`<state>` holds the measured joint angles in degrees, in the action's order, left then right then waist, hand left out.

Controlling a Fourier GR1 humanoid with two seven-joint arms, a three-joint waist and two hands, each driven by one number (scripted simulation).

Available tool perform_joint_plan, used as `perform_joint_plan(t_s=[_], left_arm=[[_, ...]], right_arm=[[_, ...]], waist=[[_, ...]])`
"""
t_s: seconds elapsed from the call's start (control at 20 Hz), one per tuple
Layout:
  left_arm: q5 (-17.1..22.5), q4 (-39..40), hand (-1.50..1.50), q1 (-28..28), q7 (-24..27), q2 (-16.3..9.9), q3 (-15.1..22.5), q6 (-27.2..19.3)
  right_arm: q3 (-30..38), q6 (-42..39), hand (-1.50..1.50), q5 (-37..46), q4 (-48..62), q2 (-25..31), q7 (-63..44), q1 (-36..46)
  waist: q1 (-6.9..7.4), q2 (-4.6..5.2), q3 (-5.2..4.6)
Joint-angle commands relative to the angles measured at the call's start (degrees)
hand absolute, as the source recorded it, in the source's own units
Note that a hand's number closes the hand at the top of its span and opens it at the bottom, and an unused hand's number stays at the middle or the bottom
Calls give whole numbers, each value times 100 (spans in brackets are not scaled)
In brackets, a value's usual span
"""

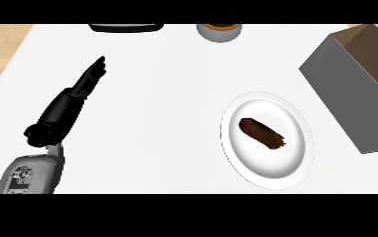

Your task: Pick the can from the plate and place it in the cardboard box

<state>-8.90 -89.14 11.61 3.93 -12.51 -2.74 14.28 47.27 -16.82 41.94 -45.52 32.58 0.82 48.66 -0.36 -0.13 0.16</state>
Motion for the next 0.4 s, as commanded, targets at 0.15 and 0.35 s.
perform_joint_plan(t_s=[0.15, 0.35], left_arm=[[-39, 113, 0, 43, 105, 94, 59, -25], [-128, -21, 0, -35, 84, 44, 104, 6]], right_arm=[[1507, 481, -150, -1281, 439, 337, -134, 25], [1659, 584, -150, -1616, 612, 687, 322, -356]], waist=[[36, 39, -6], [51, 26, -11]])
